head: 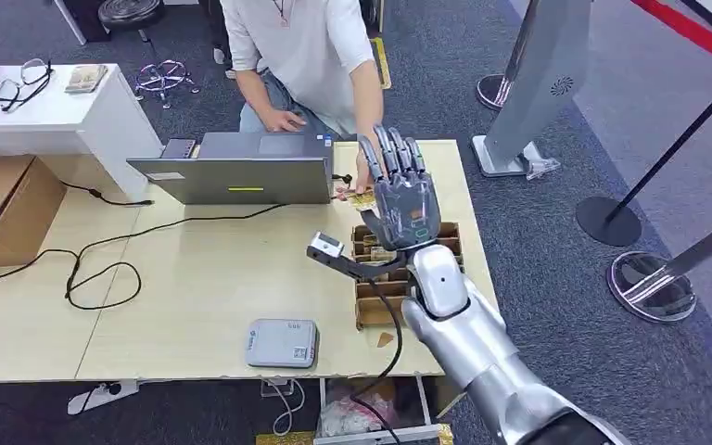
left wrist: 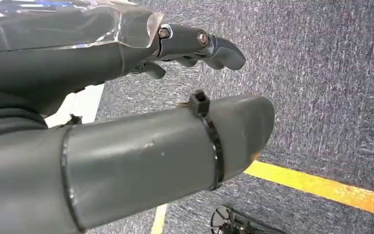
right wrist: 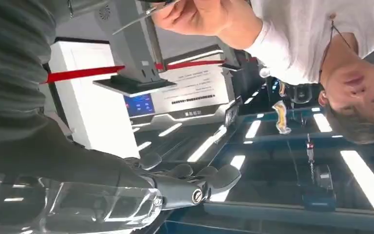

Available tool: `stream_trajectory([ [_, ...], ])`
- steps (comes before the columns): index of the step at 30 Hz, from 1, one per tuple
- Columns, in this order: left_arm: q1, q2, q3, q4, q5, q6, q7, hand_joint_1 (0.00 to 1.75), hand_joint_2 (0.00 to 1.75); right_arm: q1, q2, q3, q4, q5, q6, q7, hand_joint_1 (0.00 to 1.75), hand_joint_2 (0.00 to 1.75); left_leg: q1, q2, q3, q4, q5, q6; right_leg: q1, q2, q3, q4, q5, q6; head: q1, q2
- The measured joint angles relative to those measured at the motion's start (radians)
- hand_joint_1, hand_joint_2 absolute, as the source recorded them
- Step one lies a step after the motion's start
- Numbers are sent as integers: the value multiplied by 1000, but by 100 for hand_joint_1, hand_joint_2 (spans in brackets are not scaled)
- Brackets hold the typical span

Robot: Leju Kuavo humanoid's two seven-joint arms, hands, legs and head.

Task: Pass the card to the sensor for recognition and then transmit it.

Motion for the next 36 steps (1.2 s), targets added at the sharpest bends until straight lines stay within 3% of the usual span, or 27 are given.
stream_trajectory([
  [2,0,0,0,0,1,0,0,0,0,-4,4,0,4,-4,0,-6,157,175,0,0,0,0,0,0,0,0,0,0,0,0,0,0],
  [3,0,0,0,0,2,0,0,0,0,-5,5,0,6,-7,0,-10,175,175,0,0,0,0,0,0,0,0,0,0,0,0,0,0],
  [29,1,2,0,0,6,-10,3,0,0,-22,20,2,45,-47,-2,-44,175,175,0,0,0,0,0,0,0,0,0,0,0,0,0,0],
  [33,1,2,0,0,9,-9,4,0,0,-23,27,3,49,-129,5,-92,175,175,0,0,0,0,0,0,0,0,0,0,0,0,0,0],
  [36,1,2,0,0,11,-8,6,0,0,-18,36,3,38,-321,81,-184,175,175,0,0,0,0,0,0,0,0,0,0,0,0,0,0],
])
